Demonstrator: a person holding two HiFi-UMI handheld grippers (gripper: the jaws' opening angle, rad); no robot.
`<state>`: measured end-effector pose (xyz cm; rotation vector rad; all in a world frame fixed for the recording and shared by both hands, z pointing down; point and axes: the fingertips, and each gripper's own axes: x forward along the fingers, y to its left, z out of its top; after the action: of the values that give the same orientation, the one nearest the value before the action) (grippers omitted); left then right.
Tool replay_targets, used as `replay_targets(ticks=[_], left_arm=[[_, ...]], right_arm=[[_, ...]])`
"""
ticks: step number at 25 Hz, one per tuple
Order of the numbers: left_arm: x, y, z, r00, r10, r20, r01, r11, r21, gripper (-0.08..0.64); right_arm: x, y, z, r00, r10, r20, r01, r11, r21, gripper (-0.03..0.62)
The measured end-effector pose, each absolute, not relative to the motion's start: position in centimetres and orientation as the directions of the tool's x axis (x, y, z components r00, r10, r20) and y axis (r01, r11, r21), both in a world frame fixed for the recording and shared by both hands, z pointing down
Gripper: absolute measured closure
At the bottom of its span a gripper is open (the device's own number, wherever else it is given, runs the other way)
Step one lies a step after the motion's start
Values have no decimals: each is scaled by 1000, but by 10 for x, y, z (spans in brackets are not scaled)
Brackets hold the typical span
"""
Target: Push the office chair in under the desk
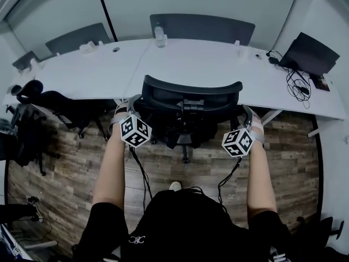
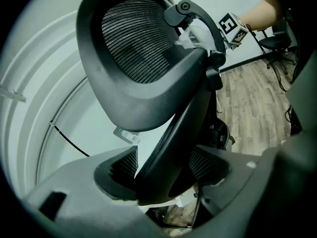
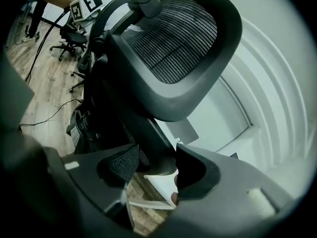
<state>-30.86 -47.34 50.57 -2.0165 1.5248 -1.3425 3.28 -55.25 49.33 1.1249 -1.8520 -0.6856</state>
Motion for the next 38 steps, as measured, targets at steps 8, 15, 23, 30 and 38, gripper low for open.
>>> replay_targets(ticks=[8,15,23,30,38], left_arm=[[-316,-497,507,9,-859,512,-604,-413,-682,244],[-319,-505,509,11,-863,506,-594,-413,-690,250],[-327,-539,505,27,-855,518,-580,-435,-689,261],[-333,-540,502,50,-864,500,-610,-423,-670,244],[-322,-494,452,184,-947,264,-891,-274,-362,318]], right_arm=[[25,-581,494,-229,-898,376,-426,440,791,353],[22,-596,497,-208,-902,379,-448,432,782,353],[14,-633,491,-177,-901,397,-443,433,785,353],[8,-626,489,-195,-901,388,-521,430,737,342],[7,-561,441,-250,-957,148,-860,290,420,549]])
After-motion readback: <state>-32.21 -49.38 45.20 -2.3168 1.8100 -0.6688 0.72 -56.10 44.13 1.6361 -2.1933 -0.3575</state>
